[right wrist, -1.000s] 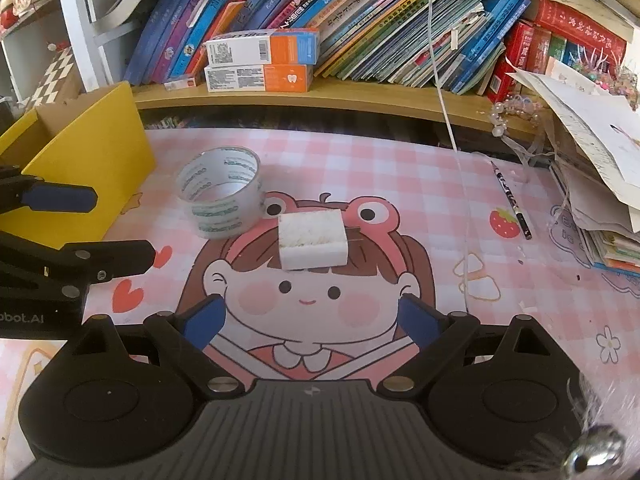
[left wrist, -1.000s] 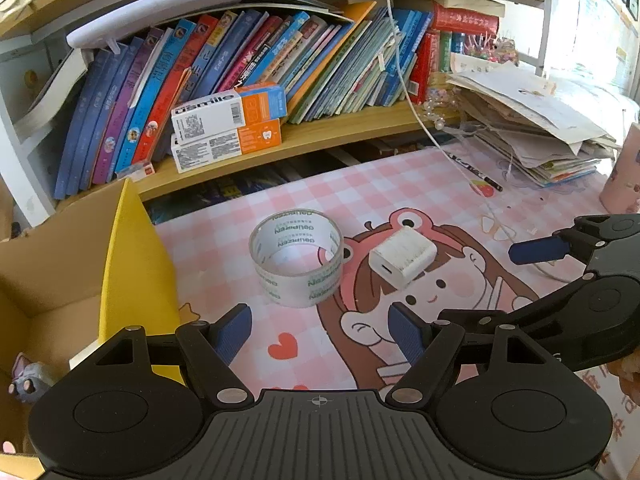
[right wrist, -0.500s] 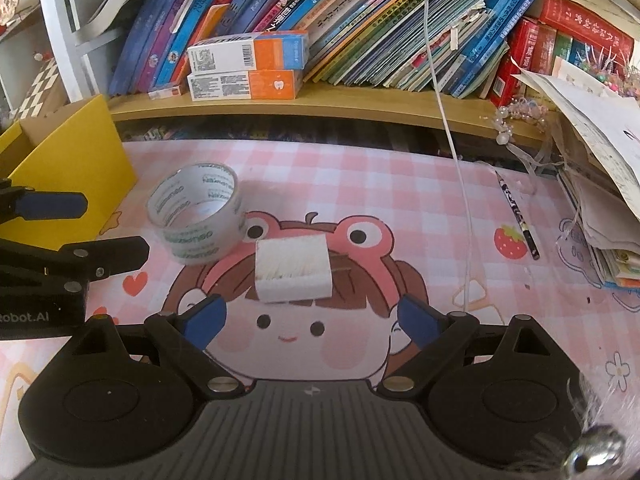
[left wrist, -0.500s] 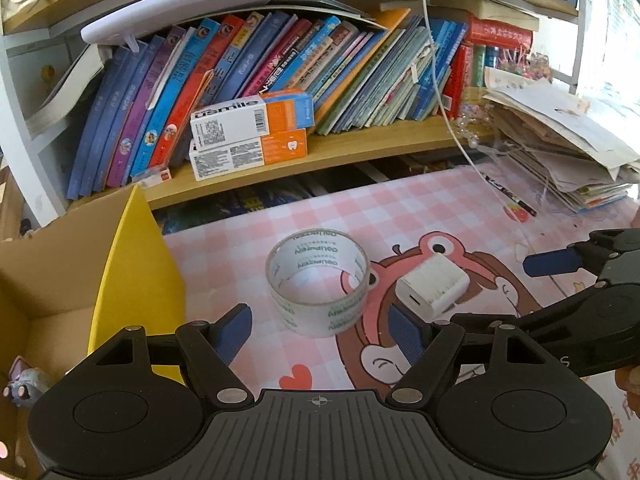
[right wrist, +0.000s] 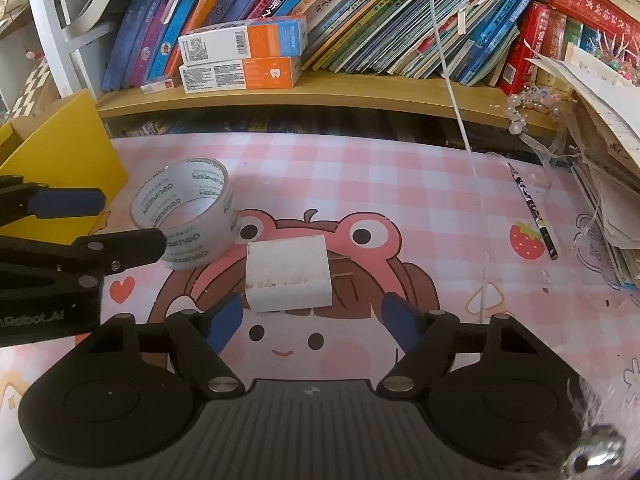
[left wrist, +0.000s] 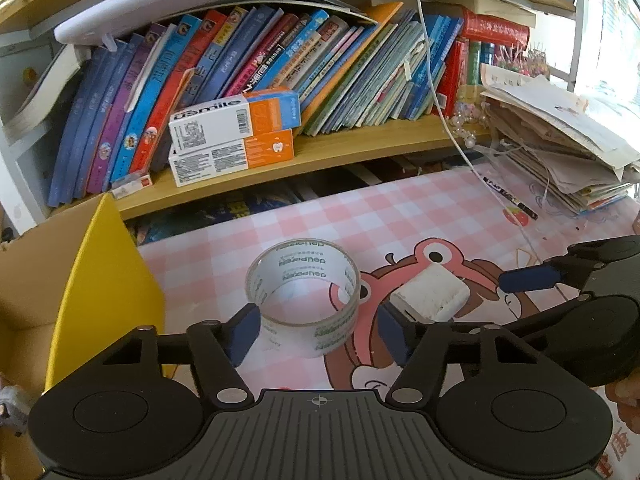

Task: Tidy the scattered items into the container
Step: 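Close the right tool on the white charger block while the left tool lowers over the tape roll, then close the left tool on the tape roll rim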

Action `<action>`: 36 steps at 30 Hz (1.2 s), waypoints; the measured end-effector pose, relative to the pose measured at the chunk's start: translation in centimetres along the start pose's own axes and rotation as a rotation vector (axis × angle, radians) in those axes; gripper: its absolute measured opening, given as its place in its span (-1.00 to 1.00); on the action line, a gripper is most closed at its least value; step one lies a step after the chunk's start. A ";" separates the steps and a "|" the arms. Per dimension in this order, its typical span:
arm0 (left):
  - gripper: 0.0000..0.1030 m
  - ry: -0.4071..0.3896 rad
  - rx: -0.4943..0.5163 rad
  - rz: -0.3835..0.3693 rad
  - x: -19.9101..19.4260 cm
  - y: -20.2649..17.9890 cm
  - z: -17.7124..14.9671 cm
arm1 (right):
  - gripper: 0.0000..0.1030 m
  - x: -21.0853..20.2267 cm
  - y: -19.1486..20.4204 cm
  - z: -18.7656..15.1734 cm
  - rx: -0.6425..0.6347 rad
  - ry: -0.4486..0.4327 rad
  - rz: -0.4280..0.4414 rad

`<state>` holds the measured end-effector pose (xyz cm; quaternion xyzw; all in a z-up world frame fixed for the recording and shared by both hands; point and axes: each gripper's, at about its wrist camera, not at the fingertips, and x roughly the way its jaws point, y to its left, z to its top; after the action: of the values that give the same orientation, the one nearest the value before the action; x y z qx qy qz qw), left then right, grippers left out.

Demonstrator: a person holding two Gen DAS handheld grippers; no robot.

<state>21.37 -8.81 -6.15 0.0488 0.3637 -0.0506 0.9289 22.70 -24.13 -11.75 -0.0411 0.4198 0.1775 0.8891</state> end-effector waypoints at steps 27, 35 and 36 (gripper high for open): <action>-0.48 0.057 0.062 -0.040 3.5 -0.2 0.8 | 0.24 2.2 0.4 0.7 -0.016 0.011 0.019; -0.47 0.073 0.064 -0.037 4.0 -0.3 1.0 | 0.21 2.3 0.4 0.7 -0.007 -0.002 0.018; -0.47 0.076 0.065 -0.037 4.1 -0.3 1.0 | 0.19 2.3 0.4 0.6 -0.007 -0.004 0.023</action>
<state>25.03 -9.48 -8.20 0.0739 0.3976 -0.0777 0.9113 24.36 -23.00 -13.05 -0.0392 0.4179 0.1893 0.8877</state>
